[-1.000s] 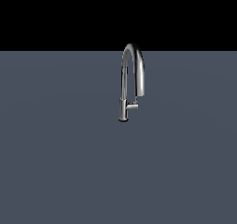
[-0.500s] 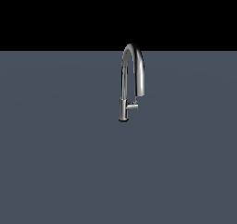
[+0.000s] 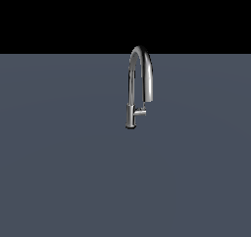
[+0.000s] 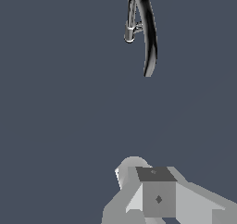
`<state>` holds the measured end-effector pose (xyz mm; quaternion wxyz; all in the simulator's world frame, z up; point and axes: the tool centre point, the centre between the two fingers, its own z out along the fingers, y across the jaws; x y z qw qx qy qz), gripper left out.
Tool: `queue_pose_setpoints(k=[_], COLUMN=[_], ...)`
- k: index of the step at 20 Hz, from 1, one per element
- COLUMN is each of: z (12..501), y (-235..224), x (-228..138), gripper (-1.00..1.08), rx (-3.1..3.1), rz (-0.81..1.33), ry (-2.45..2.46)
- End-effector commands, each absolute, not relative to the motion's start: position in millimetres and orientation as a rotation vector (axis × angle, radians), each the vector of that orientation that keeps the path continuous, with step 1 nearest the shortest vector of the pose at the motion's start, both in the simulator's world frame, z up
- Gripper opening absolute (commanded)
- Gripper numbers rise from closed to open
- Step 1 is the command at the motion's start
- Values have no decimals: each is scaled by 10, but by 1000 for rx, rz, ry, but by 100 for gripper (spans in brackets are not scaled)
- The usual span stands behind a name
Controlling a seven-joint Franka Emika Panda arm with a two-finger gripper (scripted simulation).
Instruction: Turn on the faucet by rotating a designated handle.
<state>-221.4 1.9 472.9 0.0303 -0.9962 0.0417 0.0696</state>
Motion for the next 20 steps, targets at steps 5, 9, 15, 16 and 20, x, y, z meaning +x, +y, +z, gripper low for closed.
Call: queue_pose_setpoints(k=[5,9,15,16,20], z=[4647,4579,4450,4426,4319], y=[8,-10,-51,-59,-97], x=[-1860,-1634,-1296,-1241,-1022], gripper=[-100,-100,-100,-100,-100], rx=[-2985,-2925,-2826,-2809,-2737], rz=[332,405,512,529,598], ry=[231,294,387,402,462])
